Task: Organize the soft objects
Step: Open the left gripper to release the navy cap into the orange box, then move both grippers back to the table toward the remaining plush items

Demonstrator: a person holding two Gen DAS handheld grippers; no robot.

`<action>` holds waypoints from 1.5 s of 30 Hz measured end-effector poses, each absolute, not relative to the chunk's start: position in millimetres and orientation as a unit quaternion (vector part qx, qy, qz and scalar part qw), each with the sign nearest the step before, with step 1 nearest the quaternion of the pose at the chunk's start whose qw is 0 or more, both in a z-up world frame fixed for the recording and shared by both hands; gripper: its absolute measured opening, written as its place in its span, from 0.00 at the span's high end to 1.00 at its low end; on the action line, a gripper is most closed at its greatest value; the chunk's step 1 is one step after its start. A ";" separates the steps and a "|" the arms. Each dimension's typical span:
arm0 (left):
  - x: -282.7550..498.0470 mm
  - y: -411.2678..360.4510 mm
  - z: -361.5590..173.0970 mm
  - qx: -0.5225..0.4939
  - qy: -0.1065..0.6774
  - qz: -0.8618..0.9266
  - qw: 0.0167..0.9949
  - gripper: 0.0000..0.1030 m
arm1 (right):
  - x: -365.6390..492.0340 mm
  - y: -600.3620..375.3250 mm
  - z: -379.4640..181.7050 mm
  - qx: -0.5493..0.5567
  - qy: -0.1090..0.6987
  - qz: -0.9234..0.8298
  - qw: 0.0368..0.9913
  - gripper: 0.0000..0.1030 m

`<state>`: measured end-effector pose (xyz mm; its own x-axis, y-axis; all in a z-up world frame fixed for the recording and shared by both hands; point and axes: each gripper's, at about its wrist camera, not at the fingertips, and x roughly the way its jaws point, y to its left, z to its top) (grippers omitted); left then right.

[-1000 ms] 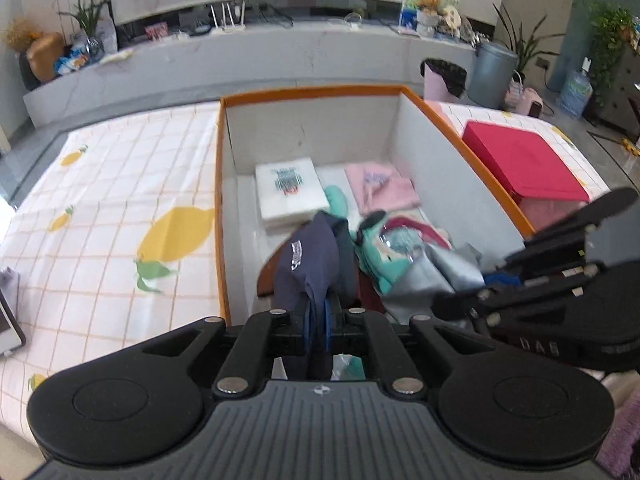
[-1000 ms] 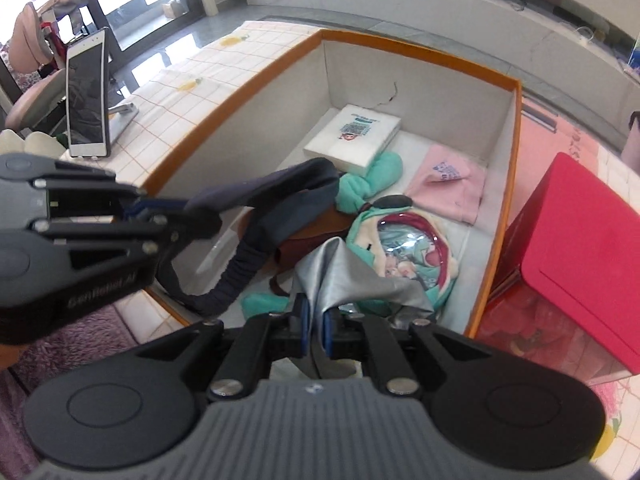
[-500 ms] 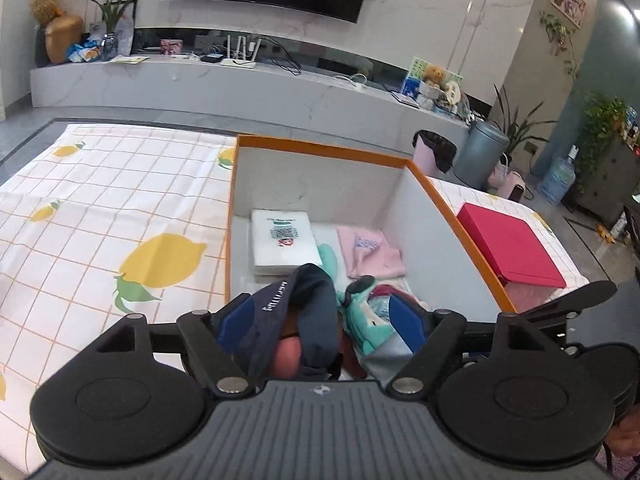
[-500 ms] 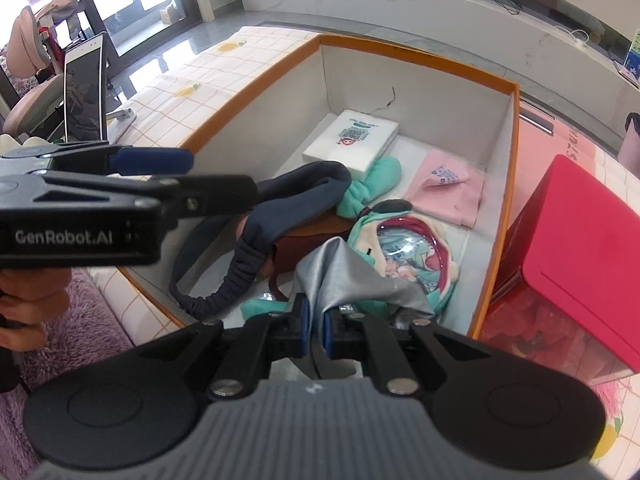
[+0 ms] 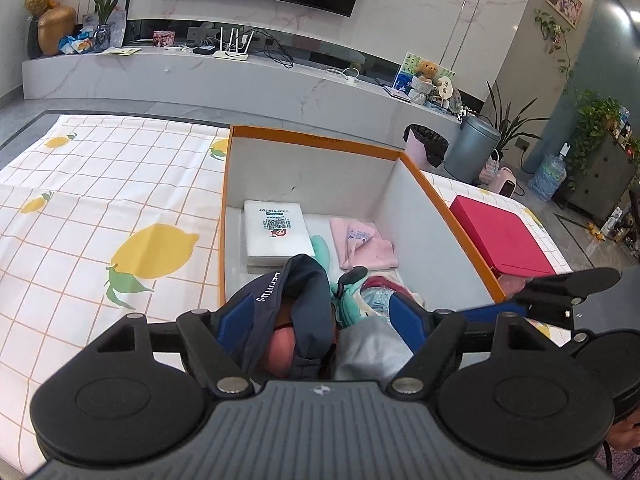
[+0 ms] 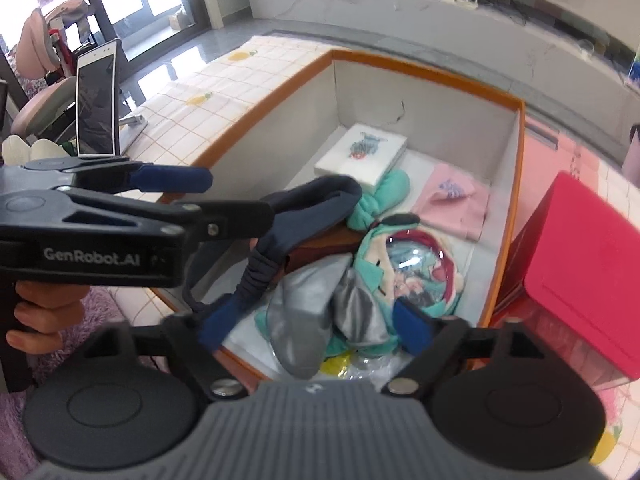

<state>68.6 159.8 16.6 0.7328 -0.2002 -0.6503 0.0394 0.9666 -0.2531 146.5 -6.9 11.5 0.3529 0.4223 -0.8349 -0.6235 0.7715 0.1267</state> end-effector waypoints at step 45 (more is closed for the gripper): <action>63.9 152.5 30.6 -0.134 0.366 -0.073 0.918 0.12 | 131.2 -6.9 50.9 -0.107 0.429 0.307 0.842 0.02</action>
<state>63.9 152.5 30.6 0.7214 -0.2316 -0.6527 0.0356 0.9536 -0.2991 131.2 -6.9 50.9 0.4420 0.4258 -0.7895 -0.6101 0.7879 0.0834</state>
